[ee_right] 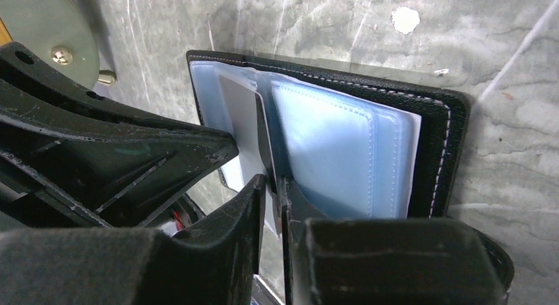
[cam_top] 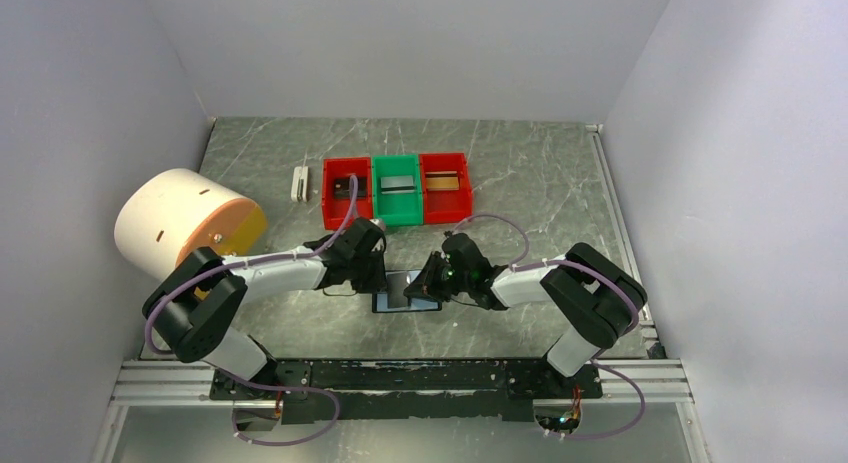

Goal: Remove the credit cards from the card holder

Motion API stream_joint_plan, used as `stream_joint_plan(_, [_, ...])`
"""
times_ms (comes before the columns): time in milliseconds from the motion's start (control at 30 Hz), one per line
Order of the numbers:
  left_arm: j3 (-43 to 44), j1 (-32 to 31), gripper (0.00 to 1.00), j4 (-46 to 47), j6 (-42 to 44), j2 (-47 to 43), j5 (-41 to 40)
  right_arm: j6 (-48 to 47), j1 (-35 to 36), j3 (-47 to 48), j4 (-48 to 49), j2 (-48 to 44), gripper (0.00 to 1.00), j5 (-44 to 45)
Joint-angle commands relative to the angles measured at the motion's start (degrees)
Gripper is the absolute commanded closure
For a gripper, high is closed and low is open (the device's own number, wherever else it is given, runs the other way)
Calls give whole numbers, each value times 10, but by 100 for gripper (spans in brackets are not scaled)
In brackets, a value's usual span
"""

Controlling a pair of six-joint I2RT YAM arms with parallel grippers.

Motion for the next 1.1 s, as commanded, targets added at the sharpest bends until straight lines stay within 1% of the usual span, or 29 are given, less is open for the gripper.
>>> stream_joint_plan(0, [-10,-9,87,-58,6,26,-60,2,-5,-12,-6,-10,80,7])
stream_joint_plan(67, [-9,-11,88,-62,6,29,-63,6,-7,-18,1,-15,79,8])
stream_joint_plan(167, [-7,-14,89,-67,5,32,-69,9,-10,-25,23,-13,82,-1])
stream_joint_plan(233, [-6,-15,89,-73,4,33,-77,15,-11,-33,41,-12,88,-8])
stream_joint_plan(267, [-5,-16,89,-76,3,34,-80,17,-12,-36,47,-13,89,-8])
stream_joint_plan(400, [-4,-17,90,-79,2,37,-86,11,-14,-42,36,-27,94,-1])
stream_joint_plan(500, [0,-19,90,-87,0,42,-97,-2,-17,-36,-3,-38,94,12])
stream_joint_plan(800, [1,-25,91,-105,-12,43,-125,-11,-30,-48,-28,-59,93,8])
stream_joint_plan(900, [3,-27,91,-109,-13,46,-133,-22,-32,-44,-51,-62,93,15])
stream_joint_plan(1067, [8,-29,91,-111,-8,45,-132,-18,-36,-56,-27,-66,93,7])
